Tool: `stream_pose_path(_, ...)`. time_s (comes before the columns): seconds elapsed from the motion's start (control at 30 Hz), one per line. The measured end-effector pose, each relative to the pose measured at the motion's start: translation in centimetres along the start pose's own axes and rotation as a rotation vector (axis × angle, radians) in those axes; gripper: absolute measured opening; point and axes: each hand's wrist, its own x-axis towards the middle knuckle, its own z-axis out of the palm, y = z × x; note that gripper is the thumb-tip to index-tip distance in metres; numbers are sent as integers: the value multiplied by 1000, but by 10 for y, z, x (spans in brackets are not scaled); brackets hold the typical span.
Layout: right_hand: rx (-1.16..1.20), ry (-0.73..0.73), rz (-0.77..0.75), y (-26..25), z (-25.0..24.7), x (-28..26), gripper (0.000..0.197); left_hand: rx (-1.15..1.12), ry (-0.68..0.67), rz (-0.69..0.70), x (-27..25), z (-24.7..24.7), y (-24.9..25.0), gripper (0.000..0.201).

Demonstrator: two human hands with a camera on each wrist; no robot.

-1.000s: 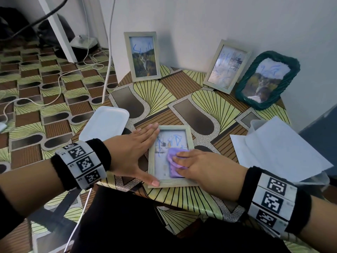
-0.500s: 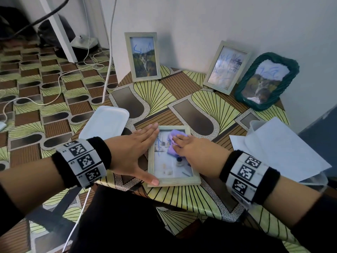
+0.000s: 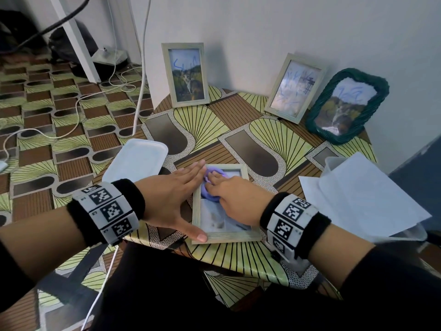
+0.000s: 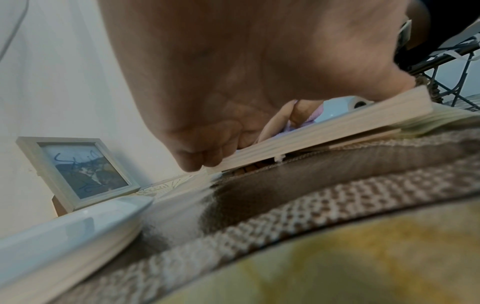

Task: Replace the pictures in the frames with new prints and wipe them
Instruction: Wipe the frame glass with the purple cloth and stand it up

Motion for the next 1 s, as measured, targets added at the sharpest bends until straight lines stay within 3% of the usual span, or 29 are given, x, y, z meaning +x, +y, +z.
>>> stream_pose_path(0.17, 75, 26, -54, -2, -2, -7, 45, -8, 23, 0, 1, 1, -1, 145)
stream_pose_path(0.63, -32, -145, -332, 0, 1, -53, 47, -9, 33, 6, 3, 3, -4, 146)
stream_pose_path(0.83, -281, -199, -249, 2, 6, -55, 43, -22, 12, 8, 3, 5, -5, 147)
stream_pose_path(1.0, -265, -178, -138, 7, 6, -55, 37, -33, 11, 18, 3, 6, -6, 147)
